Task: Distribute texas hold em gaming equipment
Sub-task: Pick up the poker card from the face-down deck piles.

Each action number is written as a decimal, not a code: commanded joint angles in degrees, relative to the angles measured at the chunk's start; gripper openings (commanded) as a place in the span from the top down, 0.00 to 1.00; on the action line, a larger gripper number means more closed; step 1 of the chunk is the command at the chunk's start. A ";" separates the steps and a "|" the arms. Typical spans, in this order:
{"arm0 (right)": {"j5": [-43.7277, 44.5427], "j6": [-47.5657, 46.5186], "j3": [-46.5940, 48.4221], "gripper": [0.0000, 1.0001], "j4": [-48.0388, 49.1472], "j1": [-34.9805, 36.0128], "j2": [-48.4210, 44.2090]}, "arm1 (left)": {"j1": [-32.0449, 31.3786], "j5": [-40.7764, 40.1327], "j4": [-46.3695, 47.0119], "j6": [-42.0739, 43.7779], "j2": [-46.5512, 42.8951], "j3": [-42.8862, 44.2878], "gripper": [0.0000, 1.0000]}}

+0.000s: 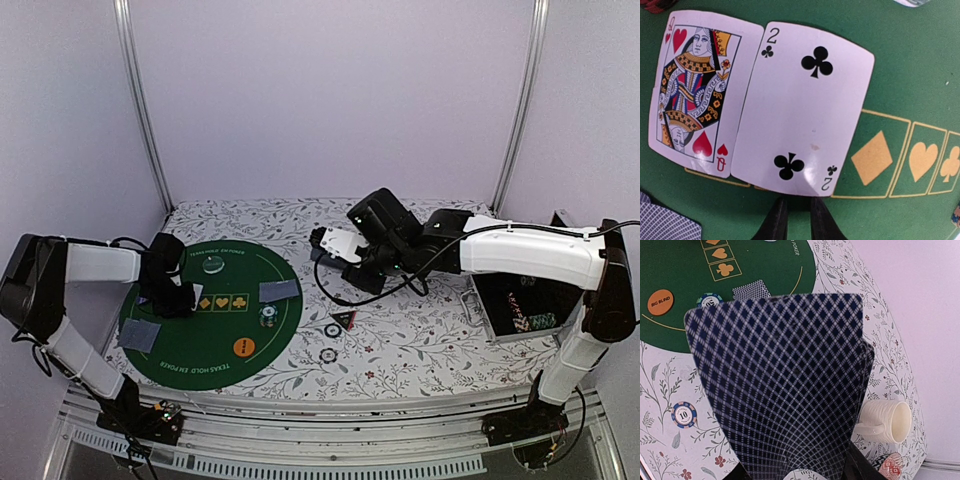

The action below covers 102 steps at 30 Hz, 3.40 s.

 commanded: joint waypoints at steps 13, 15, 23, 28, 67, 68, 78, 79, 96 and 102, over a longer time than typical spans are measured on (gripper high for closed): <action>-0.38 0.41 2.97 0.55 -0.33 -0.29 -0.45 | -14.12 7.98 6.76 3.57 -15.93 8.46 0.50; -0.57 0.50 3.17 0.55 -0.32 -0.21 -0.17 | -15.06 15.07 12.74 1.53 -17.16 9.02 0.36; -0.62 0.15 4.53 0.55 -0.59 0.65 0.78 | -22.50 34.92 24.09 -3.79 -8.56 16.10 0.11; -0.68 0.22 4.83 0.55 -0.72 1.00 1.07 | -27.05 40.90 26.27 -3.49 -3.15 20.99 0.10; 0.68 0.25 3.63 0.55 -0.30 1.22 0.37 | -29.35 32.10 5.56 6.68 1.40 32.22 0.34; 0.62 0.24 3.61 0.55 -0.28 1.29 0.44 | -29.35 31.97 5.23 6.69 1.36 32.23 0.36; 0.59 0.06 3.56 0.55 -0.09 1.28 0.62 | -29.37 33.70 3.36 6.93 1.80 32.64 0.63; 0.61 0.06 3.53 0.55 -0.06 1.28 0.63 | -29.37 33.49 3.18 7.14 1.76 32.73 0.64; 0.52 0.06 3.35 0.55 0.07 1.24 0.67 | -29.36 35.45 3.36 6.67 1.19 34.38 0.47; 0.57 0.06 3.43 0.55 0.09 1.28 0.65 | -29.29 35.85 2.57 6.61 1.05 34.58 0.46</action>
